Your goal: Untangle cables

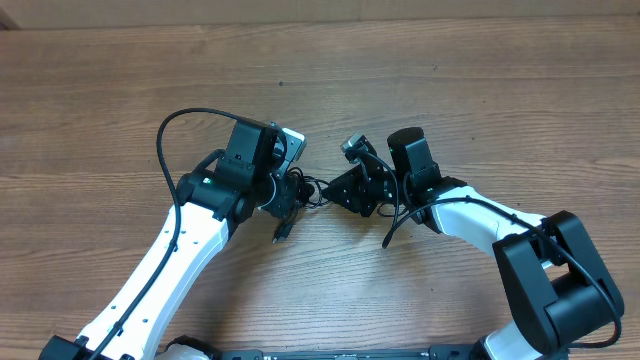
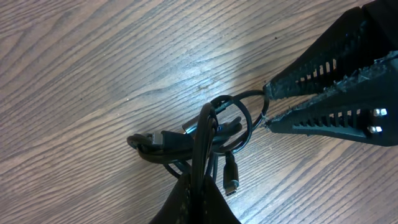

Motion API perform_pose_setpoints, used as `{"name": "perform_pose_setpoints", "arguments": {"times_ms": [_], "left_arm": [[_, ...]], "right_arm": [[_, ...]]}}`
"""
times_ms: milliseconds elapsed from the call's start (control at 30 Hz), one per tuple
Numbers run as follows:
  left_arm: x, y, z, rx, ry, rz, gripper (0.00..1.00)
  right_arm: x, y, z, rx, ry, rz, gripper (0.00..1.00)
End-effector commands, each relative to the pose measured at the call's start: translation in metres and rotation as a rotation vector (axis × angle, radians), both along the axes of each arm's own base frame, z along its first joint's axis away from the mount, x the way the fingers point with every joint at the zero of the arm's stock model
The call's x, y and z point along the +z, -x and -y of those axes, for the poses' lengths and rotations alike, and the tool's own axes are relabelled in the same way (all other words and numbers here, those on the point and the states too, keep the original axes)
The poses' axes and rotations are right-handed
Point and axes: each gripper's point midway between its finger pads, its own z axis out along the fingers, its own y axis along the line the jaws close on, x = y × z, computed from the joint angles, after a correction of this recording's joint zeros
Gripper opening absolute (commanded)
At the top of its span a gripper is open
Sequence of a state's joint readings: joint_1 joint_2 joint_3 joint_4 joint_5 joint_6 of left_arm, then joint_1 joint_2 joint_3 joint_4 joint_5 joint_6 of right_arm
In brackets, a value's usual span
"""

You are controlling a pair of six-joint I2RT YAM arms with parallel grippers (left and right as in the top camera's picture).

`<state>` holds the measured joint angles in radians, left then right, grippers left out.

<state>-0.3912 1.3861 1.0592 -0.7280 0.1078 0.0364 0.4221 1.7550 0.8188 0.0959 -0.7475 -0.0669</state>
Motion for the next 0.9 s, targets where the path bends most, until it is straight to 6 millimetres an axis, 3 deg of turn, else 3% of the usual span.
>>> {"name": "perform_pose_setpoints", "arguments": {"times_ms": [0, 100, 233, 467, 600, 733, 867], "left_arm": [[0.002, 0.002, 0.009, -0.045, 0.043, -0.002, 0.04], [0.008, 0.002, 0.022, -0.083, 0.111, 0.004, 0.05], [0.01, 0.001, 0.025, -0.092, 0.127, 0.009, 0.04], [0.006, 0.004, 0.021, -0.083, 0.108, -0.005, 0.04], [0.001, 0.0, 0.004, -0.022, 0.021, 0.004, 0.04], [-0.005, -0.004, -0.026, 0.087, -0.117, 0.014, 0.04], [-0.008, 0.0, -0.033, 0.085, -0.157, 0.002, 0.04]], "right_arm": [[0.007, 0.005, -0.008, 0.049, -0.013, 0.042, 0.28], [0.006, 0.011, -0.015, 0.079, -0.006, 0.06, 0.37], [-0.003, 0.01, -0.016, 0.063, 0.04, 0.073, 0.5], [-0.01, 0.01, -0.015, 0.055, 0.052, 0.053, 0.51], [-0.01, 0.011, -0.015, 0.056, 0.049, 0.046, 0.51], [-0.011, 0.011, -0.015, 0.058, 0.049, 0.043, 0.52], [-0.011, 0.011, -0.015, 0.056, 0.052, 0.044, 0.53]]}}
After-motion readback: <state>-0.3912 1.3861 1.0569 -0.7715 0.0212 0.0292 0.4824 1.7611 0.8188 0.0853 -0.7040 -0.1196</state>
